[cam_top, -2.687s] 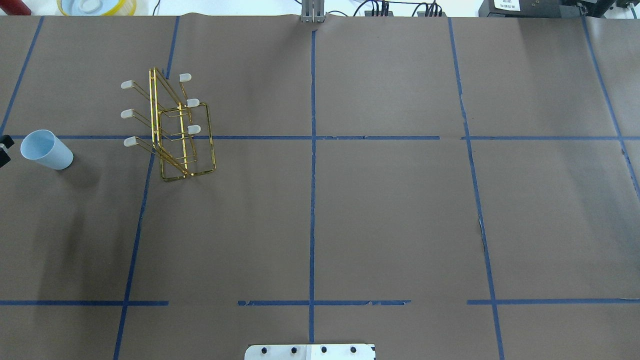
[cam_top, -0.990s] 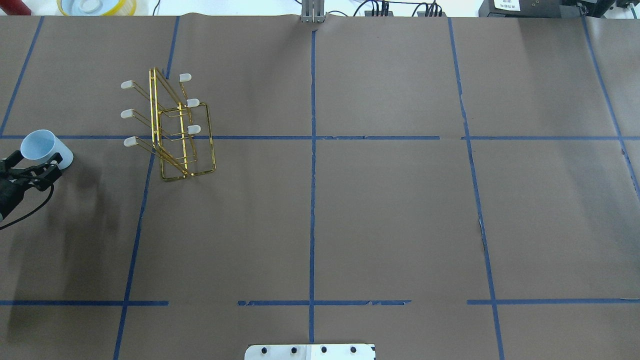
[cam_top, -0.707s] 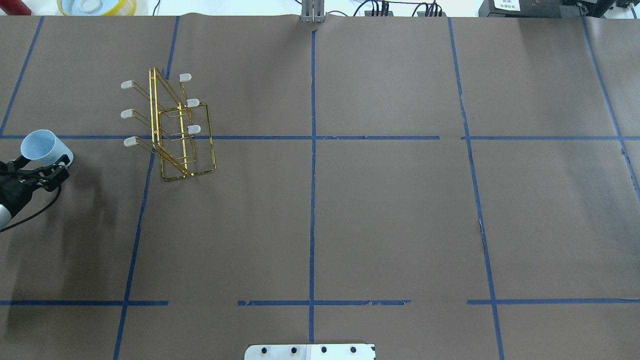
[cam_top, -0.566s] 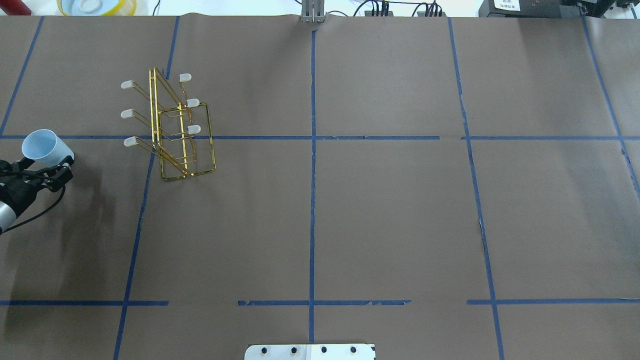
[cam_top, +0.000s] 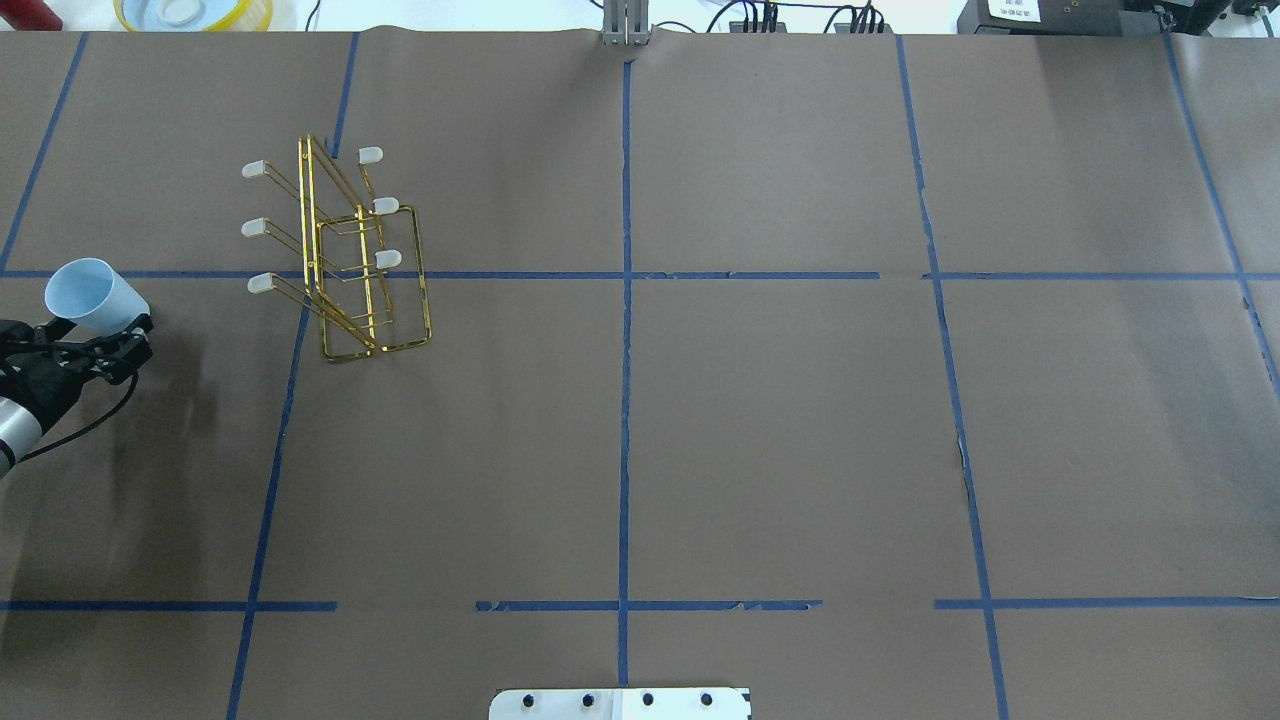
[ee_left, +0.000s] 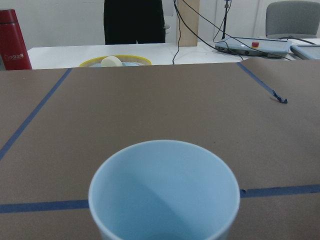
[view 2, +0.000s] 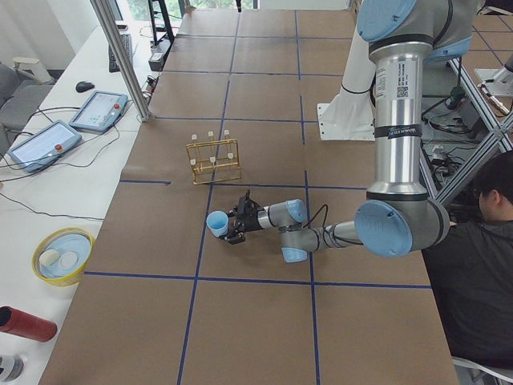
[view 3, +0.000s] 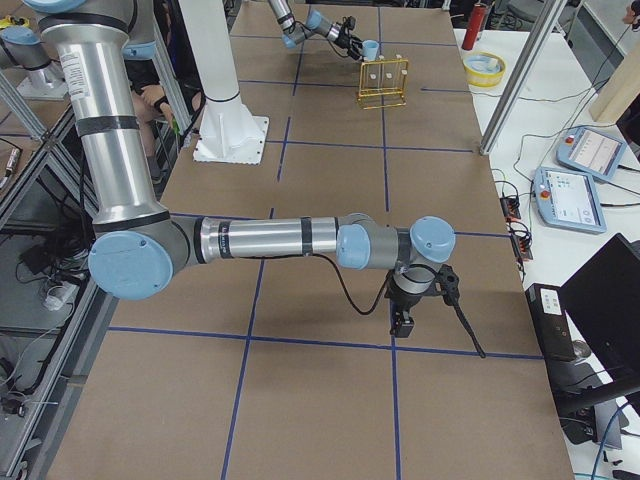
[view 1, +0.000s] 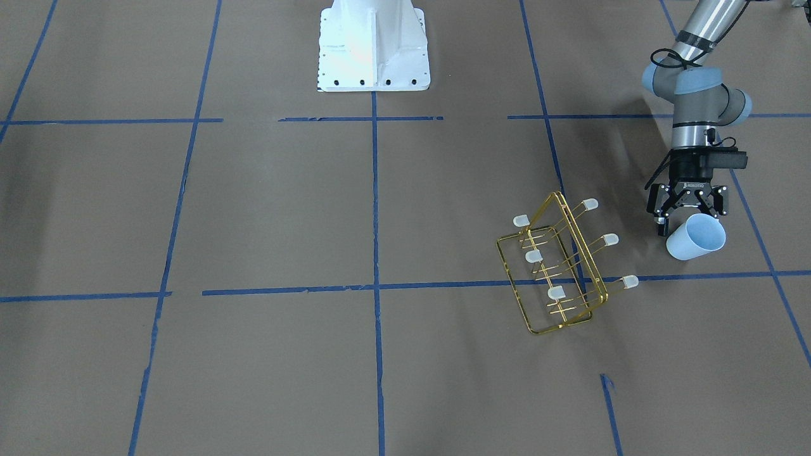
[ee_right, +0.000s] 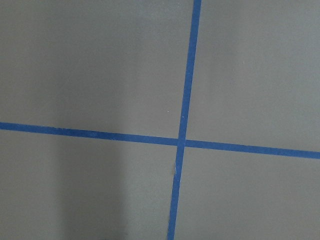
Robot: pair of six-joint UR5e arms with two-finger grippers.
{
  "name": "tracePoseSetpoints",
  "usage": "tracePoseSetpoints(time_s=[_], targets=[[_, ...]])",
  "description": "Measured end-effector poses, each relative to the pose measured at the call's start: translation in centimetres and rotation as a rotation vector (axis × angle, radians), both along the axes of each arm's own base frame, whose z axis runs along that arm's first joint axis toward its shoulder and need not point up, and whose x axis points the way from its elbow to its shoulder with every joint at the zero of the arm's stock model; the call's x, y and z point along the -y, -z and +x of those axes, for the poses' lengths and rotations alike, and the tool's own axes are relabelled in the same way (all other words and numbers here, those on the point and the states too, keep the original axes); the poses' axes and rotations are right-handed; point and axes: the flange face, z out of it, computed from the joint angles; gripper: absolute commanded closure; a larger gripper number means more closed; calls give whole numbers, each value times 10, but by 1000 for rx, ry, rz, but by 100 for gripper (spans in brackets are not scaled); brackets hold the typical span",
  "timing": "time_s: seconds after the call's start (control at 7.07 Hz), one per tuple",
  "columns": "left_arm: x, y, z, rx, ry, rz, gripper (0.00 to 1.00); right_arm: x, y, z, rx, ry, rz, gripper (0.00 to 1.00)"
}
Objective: Hang cup on cup holder
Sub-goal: 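Hold the light blue cup with the left gripper, adjusting grip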
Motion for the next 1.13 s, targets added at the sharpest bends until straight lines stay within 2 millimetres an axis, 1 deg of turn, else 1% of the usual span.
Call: tracePoseSetpoints(time_s=[0.28, 0.71, 1.13], targets=[[1, -4, -1, 3, -5, -8, 2, 0, 0, 0, 0, 0, 0, 0], [6, 0, 3, -13, -25, -14, 4, 0, 0, 0, 0, 0, 0, 0], [7, -2, 2, -17, -45, -29, 6, 0, 0, 0, 0, 0, 0, 0]])
